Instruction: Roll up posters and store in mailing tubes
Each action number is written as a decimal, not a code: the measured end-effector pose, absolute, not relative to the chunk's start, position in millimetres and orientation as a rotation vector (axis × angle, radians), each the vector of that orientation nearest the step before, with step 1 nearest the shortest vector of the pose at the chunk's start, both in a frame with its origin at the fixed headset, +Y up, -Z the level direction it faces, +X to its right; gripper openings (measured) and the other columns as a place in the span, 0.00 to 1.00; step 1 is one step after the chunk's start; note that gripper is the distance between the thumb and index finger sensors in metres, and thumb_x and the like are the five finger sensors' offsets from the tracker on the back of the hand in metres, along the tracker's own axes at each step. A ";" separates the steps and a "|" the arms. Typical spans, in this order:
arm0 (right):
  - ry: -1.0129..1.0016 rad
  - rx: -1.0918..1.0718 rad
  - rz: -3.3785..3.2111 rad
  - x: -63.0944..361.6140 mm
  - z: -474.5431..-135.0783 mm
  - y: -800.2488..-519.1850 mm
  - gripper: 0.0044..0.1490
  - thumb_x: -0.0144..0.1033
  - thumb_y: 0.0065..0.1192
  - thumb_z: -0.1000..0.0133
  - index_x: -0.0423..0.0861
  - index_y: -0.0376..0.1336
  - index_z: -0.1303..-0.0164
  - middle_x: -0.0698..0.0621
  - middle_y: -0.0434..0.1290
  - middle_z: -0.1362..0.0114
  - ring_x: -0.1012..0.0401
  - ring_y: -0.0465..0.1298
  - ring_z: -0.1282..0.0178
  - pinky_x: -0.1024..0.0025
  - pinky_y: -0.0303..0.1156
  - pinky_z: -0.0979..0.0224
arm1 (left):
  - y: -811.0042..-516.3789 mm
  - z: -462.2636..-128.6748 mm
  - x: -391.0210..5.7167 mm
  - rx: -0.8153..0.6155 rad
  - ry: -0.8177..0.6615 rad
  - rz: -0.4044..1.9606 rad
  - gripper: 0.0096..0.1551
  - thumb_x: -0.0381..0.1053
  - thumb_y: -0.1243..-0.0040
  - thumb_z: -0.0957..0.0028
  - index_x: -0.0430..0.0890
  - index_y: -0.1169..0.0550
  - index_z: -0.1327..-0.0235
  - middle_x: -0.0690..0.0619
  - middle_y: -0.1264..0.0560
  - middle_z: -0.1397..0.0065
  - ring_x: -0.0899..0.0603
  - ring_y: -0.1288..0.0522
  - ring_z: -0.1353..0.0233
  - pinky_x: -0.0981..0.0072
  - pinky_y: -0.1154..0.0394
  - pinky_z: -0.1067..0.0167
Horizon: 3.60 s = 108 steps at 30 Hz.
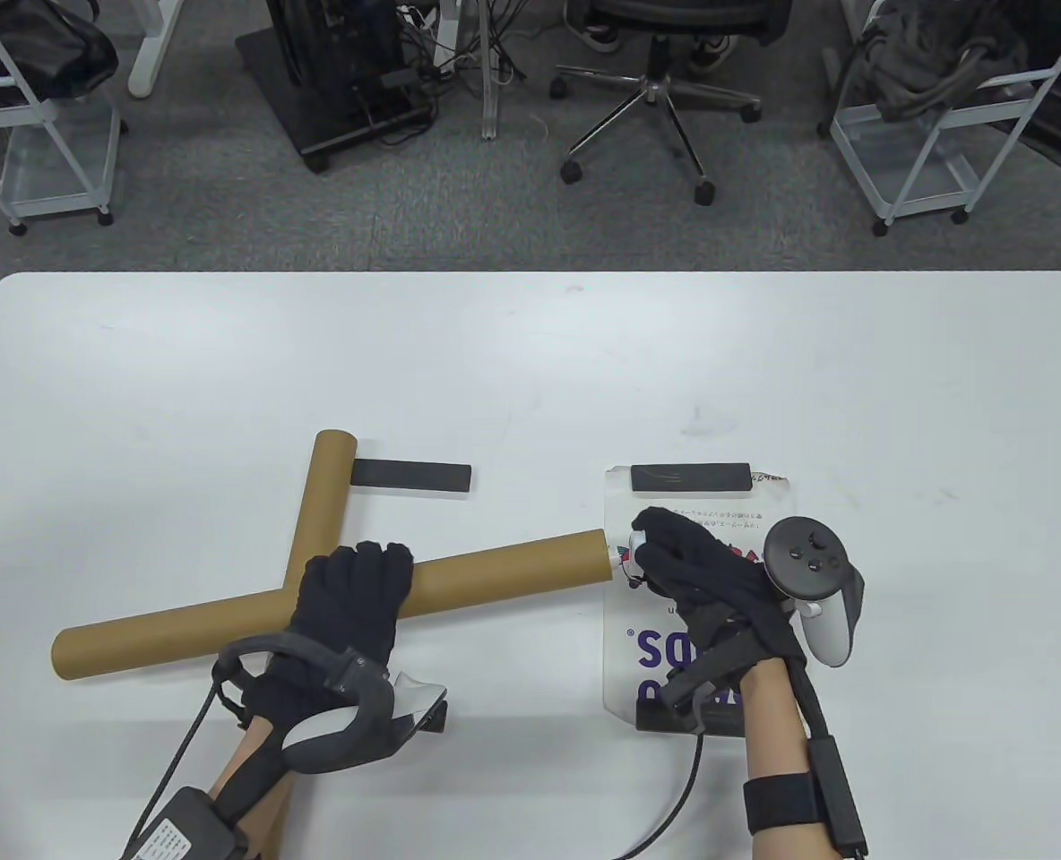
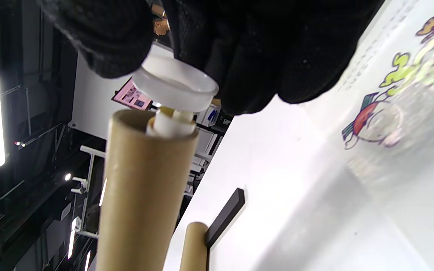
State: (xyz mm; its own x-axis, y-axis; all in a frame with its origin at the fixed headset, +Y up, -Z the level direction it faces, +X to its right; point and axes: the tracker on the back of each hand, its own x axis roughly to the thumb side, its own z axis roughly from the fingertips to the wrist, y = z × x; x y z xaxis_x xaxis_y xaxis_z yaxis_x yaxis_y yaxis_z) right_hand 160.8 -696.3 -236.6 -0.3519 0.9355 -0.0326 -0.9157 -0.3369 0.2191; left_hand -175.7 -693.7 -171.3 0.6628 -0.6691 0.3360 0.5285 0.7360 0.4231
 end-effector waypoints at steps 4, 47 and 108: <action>0.244 0.154 1.950 149.8 -236.5 -691.0 0.42 0.48 0.60 0.42 0.36 0.58 0.23 0.34 0.70 0.23 0.42 0.78 0.32 0.39 0.74 0.31 | -694.2 -170.6 -174.5 0.311 -0.505 -0.685 0.53 0.61 0.45 0.51 0.36 0.41 0.15 0.37 0.33 0.21 0.35 0.24 0.27 0.46 0.19 0.27; 0.206 0.297 2.804 106.6 -206.6 -715.1 0.50 0.44 0.50 0.37 0.28 0.42 0.15 0.23 0.50 0.13 0.25 0.55 0.19 0.24 0.53 0.25 | -668.7 -229.6 -268.1 -0.160 -0.034 -0.293 0.53 0.61 0.44 0.49 0.34 0.39 0.15 0.35 0.32 0.22 0.34 0.23 0.28 0.46 0.18 0.29; 0.244 0.309 2.766 108.1 -202.4 -721.0 0.49 0.44 0.50 0.37 0.29 0.43 0.15 0.25 0.52 0.14 0.26 0.57 0.20 0.25 0.54 0.26 | -686.6 -213.2 -232.0 0.067 -0.130 -0.326 0.51 0.64 0.50 0.45 0.41 0.43 0.11 0.37 0.38 0.13 0.32 0.31 0.19 0.35 0.29 0.24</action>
State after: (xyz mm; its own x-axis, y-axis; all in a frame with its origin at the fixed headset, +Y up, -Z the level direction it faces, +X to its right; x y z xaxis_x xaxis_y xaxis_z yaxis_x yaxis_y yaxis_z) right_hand 108.1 -721.0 -202.4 -0.9165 0.3559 0.1825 -0.3184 -0.9254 0.2055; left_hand -232.0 -686.6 -213.2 0.9391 -0.3232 0.1168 0.3145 0.9453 0.0864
